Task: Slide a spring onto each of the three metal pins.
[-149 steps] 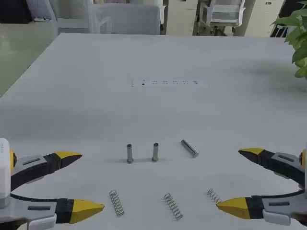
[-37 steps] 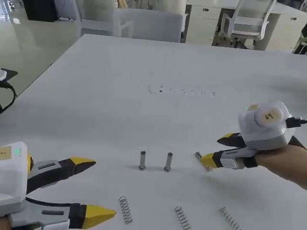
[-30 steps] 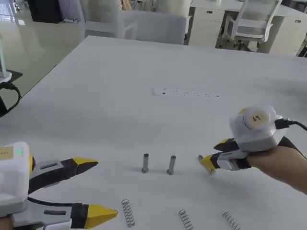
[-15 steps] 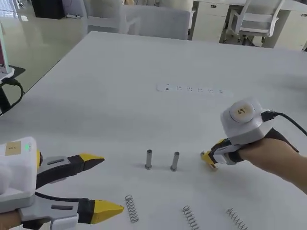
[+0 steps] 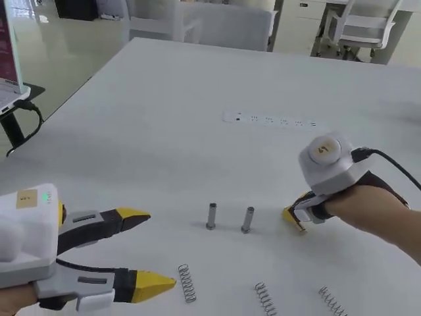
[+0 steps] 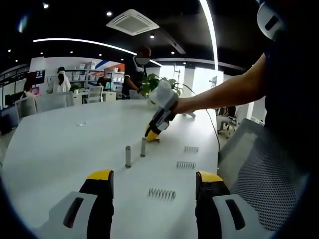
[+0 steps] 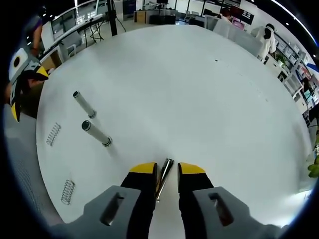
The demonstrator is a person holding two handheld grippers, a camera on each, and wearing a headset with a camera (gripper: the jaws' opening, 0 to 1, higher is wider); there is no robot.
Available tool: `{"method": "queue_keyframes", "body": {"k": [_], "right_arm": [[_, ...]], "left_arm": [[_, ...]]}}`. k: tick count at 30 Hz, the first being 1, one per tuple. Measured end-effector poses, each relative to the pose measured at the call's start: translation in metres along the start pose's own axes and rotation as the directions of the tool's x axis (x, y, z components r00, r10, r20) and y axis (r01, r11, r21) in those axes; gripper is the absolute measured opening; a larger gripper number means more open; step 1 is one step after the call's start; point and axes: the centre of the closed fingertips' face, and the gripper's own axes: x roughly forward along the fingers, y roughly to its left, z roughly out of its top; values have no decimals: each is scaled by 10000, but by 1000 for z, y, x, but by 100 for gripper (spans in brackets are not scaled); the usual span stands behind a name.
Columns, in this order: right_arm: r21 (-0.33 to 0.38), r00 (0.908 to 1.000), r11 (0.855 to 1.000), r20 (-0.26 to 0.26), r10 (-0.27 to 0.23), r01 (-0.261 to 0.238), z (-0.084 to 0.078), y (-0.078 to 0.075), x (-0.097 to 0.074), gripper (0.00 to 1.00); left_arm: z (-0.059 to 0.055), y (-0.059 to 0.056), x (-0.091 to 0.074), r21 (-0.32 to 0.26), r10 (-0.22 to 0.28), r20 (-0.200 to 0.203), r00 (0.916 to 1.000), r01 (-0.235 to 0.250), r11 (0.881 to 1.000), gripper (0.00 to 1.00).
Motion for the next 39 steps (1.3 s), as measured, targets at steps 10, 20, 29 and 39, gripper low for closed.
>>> {"method": "queue_keyframes", "body": {"k": [10,20,29,39], "right_arm": [[233,9991,9997,-419,-6,16,-5,4,5,11],[908,9969,9957,-751,231,-162,-4,8,7,8],[1217,9946,9925,-1019,205,-80,-4,8,7,6],[1272,9952,9919,-970,119,5,-7,11,4,5]], "left_arm": [[-4,2,-3,-43,33,82,10000,-33,10000,62],[-6,5,-6,-64,89,143,9999,-88,9999,62],[-8,6,-7,-123,146,140,9998,-144,9998,61],[-5,6,-6,-120,141,229,9996,-138,9998,61]]}}
